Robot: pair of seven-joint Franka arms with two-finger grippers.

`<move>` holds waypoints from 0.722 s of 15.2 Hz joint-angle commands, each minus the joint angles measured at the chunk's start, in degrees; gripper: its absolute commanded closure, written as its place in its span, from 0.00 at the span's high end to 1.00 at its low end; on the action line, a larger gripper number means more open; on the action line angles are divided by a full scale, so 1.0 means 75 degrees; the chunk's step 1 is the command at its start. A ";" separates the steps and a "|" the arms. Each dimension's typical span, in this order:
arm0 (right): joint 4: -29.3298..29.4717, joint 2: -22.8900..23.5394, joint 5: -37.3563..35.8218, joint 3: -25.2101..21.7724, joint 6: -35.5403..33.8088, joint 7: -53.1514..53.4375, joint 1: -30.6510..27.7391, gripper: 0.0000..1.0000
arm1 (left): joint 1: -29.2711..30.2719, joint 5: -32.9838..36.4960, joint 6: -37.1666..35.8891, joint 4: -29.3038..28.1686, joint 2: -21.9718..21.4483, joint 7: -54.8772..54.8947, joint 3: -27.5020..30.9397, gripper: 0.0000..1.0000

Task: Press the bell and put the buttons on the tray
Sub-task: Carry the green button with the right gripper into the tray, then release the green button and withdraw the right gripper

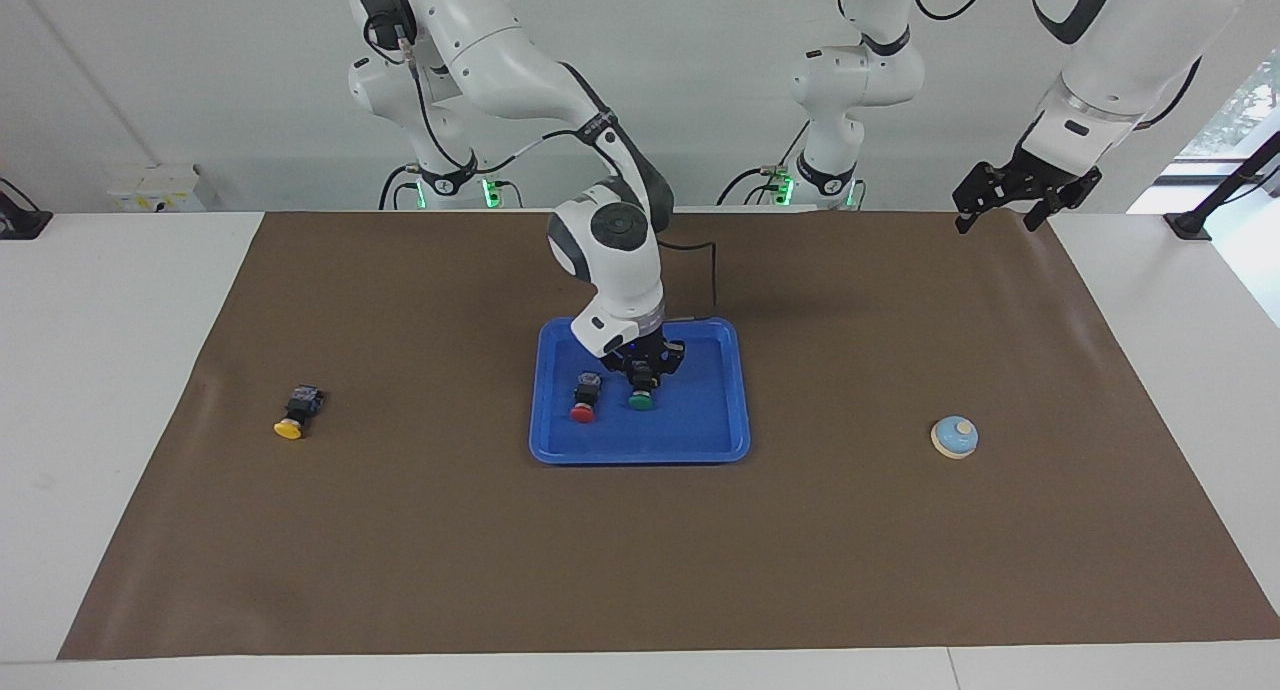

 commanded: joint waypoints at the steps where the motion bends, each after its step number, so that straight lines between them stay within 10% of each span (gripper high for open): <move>1: 0.0455 -0.0143 -0.0062 0.0032 -0.0760 0.0000 -0.0131 1.00 | 0.0004 0.0102 -0.0109 0.0051 -0.0007 -0.0014 0.0003 1.00; 11: 0.0669 -0.1760 -0.0132 -0.0003 -0.3339 -0.1623 -0.2425 1.00 | 0.0004 0.0102 -0.0109 0.0051 -0.0007 -0.0014 0.0003 1.00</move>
